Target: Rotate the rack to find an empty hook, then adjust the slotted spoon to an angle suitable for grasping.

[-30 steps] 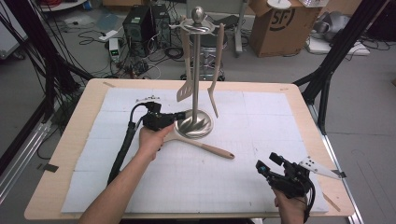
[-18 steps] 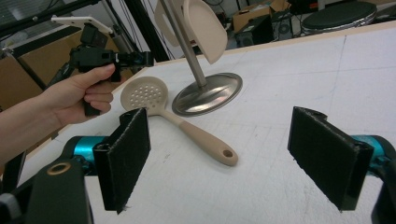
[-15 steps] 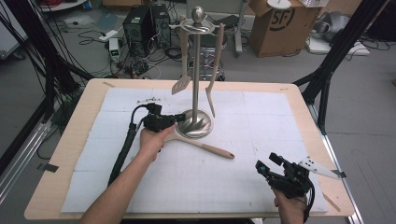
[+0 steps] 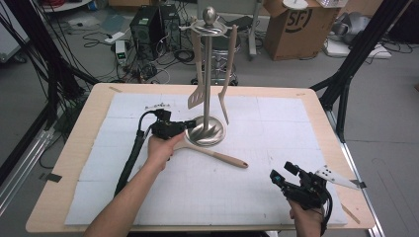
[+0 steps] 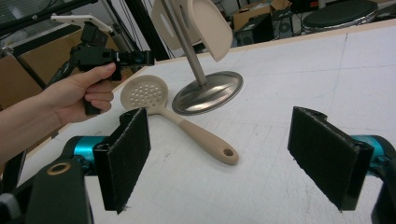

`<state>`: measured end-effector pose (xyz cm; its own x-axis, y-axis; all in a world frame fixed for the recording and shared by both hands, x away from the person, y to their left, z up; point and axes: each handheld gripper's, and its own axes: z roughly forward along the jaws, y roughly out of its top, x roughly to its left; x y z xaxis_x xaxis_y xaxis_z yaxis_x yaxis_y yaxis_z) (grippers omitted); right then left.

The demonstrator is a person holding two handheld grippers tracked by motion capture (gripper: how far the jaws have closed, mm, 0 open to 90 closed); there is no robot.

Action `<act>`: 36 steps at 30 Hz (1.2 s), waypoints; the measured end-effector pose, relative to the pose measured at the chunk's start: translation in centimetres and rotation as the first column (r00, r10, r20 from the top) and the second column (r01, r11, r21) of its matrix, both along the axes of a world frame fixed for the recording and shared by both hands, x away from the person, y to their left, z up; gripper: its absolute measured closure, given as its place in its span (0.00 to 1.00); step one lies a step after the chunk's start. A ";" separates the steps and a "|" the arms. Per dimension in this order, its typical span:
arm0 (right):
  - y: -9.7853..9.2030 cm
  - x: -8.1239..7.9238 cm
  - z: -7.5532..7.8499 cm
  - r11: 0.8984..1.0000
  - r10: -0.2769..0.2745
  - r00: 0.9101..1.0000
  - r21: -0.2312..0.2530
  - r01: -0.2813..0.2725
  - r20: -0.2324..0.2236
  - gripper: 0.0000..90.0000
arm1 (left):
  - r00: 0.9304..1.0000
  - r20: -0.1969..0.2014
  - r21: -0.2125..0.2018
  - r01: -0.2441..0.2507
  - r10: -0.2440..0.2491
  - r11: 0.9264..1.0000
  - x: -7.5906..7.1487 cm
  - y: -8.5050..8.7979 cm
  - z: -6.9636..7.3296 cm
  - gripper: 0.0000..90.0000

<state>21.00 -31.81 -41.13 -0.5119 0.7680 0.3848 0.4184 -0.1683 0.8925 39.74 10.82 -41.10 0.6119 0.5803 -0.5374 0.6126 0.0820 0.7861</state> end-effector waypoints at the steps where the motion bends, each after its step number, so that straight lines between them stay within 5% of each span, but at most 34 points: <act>1: 0.0 0.0 0.0 1.000 0.000 1.000 0.000 0.000 0.000 0.22 | 1.000 -0.002 0.003 0.000 0.000 1.000 0.0 0.0 0.0 1.00; 20: 0.1 0.0 0.0 1.000 0.001 1.000 0.002 -0.001 -0.003 0.22 | 1.000 -0.009 0.020 0.001 -0.001 1.000 0.1 -0.2 -0.3 0.99; 32: -0.1 -0.1 0.0 1.000 -0.002 1.000 0.005 0.002 -0.003 0.22 | 0.993 -0.112 0.073 -0.034 0.042 0.997 0.9 -0.5 -1.6 1.00; 36: -0.1 -0.1 0.0 1.000 -0.002 1.000 0.005 0.002 -0.002 0.22 | 0.988 -0.146 0.123 -0.032 0.050 0.992 1.2 -0.7 -2.5 1.00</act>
<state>20.93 -31.87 -41.10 -0.5093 0.7672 0.3899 0.4198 -0.1741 0.8908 40.95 10.14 -43.55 0.5049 0.6692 -0.5452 0.7211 0.0201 0.6925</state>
